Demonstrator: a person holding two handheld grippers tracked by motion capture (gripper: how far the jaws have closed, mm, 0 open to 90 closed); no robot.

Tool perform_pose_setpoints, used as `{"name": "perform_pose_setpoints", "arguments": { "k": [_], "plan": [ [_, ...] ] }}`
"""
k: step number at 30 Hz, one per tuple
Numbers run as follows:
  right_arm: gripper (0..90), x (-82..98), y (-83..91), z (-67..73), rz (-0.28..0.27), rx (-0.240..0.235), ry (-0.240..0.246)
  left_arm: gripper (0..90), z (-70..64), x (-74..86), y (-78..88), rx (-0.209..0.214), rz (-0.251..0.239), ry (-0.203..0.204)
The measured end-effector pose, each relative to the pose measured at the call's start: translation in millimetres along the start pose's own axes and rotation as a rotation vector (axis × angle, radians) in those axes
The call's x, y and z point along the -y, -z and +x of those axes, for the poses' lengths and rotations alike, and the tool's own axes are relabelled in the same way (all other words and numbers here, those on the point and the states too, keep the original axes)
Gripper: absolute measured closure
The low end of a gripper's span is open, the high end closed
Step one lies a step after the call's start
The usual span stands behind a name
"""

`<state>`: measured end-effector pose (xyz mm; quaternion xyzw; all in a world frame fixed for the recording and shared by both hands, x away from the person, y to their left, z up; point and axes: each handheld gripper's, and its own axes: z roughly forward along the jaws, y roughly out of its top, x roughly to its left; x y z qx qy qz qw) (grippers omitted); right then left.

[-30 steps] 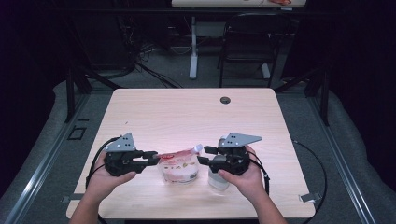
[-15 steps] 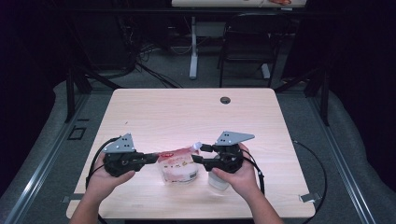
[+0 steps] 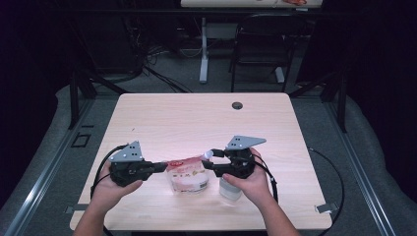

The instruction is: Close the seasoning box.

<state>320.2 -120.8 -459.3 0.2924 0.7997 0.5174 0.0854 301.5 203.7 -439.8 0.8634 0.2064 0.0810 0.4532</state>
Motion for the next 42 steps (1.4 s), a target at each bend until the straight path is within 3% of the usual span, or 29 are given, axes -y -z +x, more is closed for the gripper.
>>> {"name": "perform_pose_setpoints", "arguments": {
  "k": [7,13,15,20,24,30,37,42],
  "plan": [
    [54.8,0.2,-2.7,6.0,0.005,-0.009,0.016,90.0,-0.3,-0.5,-1.0,-0.047,-0.007,-0.005],
    [60.0,0.5,2.9,10.3,-0.005,-0.006,0.021,90.0,0.5,-1.4,-3.1,-0.059,-0.021,-0.003],
    [64.3,-0.7,8.2,13.3,-0.036,-0.029,0.016,90.0,-1.2,-3.1,-5.6,-0.061,-0.023,-0.004],
    [65.9,-0.5,11.1,15.1,-0.026,-0.023,0.029,90.0,-0.7,-2.6,-6.9,-0.06,-0.028,0.001],
    [65.4,-0.8,11.2,14.9,-0.022,-0.024,0.031,89.7,-0.8,-2.3,-6.3,-0.054,-0.027,0.007],
    [61.1,-6.2,11.3,15.0,0.005,-0.023,0.046,81.6,3.7,1.7,-3.3,-0.033,-0.052,0.044],
    [56.9,-14.1,14.8,18.8,0.033,-0.013,0.079,69.6,4.5,2.3,2.2,-0.043,-0.052,0.052],
    [55.9,-23.8,18.8,21.8,0.042,-0.001,0.104,66.2,4.6,4.8,5.3,-0.059,-0.04,0.05]
  ]
}}
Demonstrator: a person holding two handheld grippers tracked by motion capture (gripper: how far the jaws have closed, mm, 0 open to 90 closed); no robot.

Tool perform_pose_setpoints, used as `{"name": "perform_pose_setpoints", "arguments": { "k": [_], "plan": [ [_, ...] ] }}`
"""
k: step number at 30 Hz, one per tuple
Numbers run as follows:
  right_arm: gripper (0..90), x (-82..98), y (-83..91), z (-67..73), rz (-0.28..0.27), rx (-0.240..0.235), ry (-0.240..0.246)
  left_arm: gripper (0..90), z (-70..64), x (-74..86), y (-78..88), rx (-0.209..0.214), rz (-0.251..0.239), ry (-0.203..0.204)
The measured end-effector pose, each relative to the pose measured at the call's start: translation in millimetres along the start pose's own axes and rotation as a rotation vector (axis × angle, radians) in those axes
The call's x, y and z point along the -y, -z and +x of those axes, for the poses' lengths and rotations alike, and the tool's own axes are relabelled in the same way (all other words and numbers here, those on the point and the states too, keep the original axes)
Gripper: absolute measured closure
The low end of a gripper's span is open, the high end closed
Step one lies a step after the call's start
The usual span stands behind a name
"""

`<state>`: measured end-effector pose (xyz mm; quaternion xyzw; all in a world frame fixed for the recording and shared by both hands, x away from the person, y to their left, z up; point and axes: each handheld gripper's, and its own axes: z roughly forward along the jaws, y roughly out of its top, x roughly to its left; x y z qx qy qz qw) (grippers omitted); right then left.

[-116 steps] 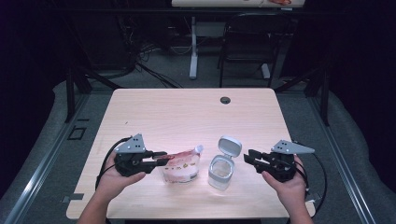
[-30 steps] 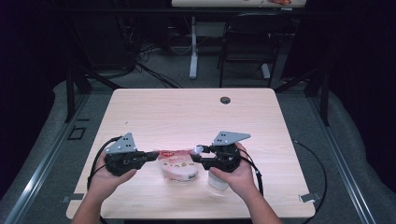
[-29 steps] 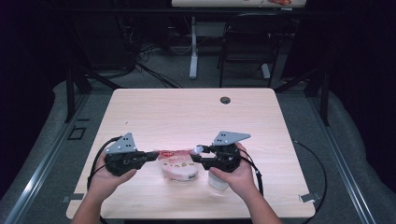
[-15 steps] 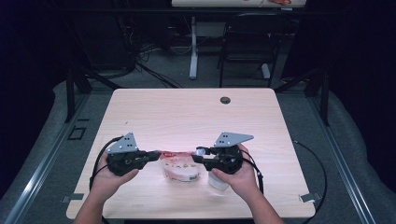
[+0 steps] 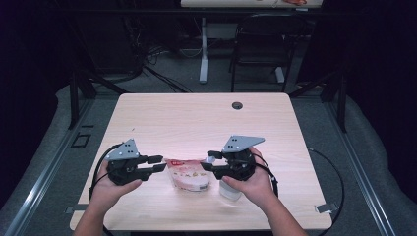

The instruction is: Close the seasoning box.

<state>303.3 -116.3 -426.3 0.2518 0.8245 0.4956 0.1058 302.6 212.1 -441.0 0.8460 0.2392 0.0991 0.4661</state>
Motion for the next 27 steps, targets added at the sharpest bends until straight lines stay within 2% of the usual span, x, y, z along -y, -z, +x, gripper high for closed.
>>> {"name": "perform_pose_setpoints", "arguments": {
  "k": [4,10,14,17,22,25,27],
  "plan": [
    [55.6,-9.7,0.6,1.8,0.013,0.005,0.023,65.1,1.9,2.6,2.1,-0.006,-0.003,0.011],
    [58.3,-24.6,-7.2,8.0,0.048,-0.018,0.065,64.1,6.8,7.6,4.7,-0.013,0.009,0.025],
    [62.9,-34.1,-15.7,11.9,0.061,-0.046,0.082,65.3,9.1,9.4,8.1,-0.012,0.004,0.027],
    [63.5,-38.3,-20.9,13.7,0.078,-0.049,0.095,65.3,10.5,10.2,10.6,-0.012,-0.002,0.028],
    [65.2,-47.2,-35.9,22.9,0.118,-0.08,0.126,65.2,15.8,13.9,16.1,-0.032,-0.012,0.045],
    [65.5,-50.9,-43.1,28.5,0.143,-0.079,0.161,64.5,17.6,15.1,17.9,-0.039,-0.016,0.049],
    [65.4,-51.8,-45.8,30.3,0.15,-0.084,0.166,64.2,18.7,16.2,19.4,-0.049,-0.022,0.057]
  ]
}}
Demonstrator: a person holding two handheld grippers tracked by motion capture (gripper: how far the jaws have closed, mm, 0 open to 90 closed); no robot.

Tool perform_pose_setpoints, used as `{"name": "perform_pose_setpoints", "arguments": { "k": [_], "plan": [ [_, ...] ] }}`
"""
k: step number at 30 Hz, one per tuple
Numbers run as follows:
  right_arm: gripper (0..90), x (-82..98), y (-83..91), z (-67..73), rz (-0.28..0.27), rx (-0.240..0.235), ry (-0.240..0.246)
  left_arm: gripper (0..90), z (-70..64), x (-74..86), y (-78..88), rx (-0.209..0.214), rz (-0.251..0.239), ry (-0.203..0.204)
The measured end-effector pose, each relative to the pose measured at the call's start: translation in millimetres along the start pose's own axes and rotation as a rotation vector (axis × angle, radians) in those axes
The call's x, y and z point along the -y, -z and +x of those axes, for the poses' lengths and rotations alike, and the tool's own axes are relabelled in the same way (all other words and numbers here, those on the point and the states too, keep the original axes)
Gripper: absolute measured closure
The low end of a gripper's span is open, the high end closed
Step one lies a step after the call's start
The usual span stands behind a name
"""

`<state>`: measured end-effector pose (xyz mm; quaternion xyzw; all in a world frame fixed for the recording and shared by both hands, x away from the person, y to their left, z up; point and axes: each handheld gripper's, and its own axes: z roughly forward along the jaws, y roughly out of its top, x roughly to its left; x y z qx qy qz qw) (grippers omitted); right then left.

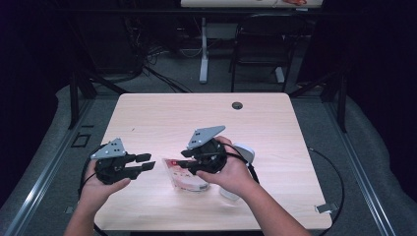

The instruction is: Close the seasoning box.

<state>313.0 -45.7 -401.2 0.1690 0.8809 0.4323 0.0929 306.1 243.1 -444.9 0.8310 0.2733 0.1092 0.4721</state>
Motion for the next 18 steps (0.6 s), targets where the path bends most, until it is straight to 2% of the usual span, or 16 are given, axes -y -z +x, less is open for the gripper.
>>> {"name": "perform_pose_setpoints", "arguments": {
  "k": [2,4,8,11,18],
  "plan": [
    [65.5,-4.2,-6.4,3.3,0.023,0.004,0.024,64.8,1.5,1.0,1.9,0.002,-0.003,0.006],
    [66.6,-6.3,-10.2,4.4,0.027,-0.003,0.027,64.9,1.8,1.5,2.0,0.002,-0.002,0.008],
    [68.6,-8.4,-14.9,5.1,0.034,-0.001,0.024,64.6,2.2,2.2,1.2,0.005,0.003,0.007],
    [69.0,-10.3,-19.3,3.6,0.033,0.018,0.019,64.2,2.5,2.5,0.5,0.016,0.0,0.012],
    [71.4,-12.4,-24.4,2.9,0.049,0.015,0.024,63.5,5.1,3.8,1.5,0.005,-0.006,0.029]
  ]
}}
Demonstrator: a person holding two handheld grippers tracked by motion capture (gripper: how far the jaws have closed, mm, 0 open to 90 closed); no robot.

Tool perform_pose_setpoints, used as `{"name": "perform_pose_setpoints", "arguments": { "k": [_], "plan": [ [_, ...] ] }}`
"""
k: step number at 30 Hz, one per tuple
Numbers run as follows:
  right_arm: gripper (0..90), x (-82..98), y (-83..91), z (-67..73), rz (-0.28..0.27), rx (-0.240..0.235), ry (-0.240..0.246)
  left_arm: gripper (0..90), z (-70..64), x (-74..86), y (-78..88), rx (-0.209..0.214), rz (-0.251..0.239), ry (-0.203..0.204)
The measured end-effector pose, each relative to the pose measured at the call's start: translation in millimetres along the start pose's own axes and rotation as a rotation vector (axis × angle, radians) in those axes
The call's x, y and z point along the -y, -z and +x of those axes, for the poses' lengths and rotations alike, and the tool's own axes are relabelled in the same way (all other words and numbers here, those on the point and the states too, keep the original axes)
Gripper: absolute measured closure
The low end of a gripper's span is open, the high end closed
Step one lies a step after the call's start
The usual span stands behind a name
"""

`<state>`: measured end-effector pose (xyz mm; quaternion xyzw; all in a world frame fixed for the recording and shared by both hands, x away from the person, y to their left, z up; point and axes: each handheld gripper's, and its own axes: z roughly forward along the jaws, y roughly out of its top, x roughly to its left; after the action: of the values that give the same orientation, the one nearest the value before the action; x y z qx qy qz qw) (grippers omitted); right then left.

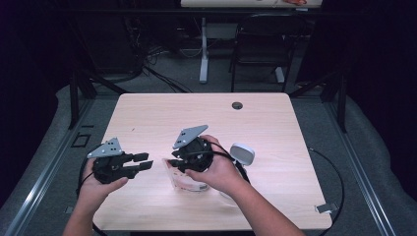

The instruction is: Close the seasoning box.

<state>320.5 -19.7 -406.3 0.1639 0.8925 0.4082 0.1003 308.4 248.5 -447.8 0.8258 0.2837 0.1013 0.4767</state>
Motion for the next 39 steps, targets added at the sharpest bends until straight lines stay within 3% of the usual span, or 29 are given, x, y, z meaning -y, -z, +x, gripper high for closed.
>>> {"name": "perform_pose_setpoints", "arguments": {
  "k": [9,31,39],
  "plan": [
    [75.9,-5.0,-7.9,4.1,0.033,0.006,0.032,61.2,1.5,2.1,-1.7,-0.021,0.009,0.01],
    [80.5,-6.6,-14.9,2.9,0.095,-0.003,0.048,60.9,1.9,3.0,-3.5,-0.013,0.019,0.005],
    [87.3,-6.9,-16.2,3.2,0.104,-0.005,0.054,61.1,2.1,3.6,-4.7,-0.01,0.025,0.006]
  ]
}}
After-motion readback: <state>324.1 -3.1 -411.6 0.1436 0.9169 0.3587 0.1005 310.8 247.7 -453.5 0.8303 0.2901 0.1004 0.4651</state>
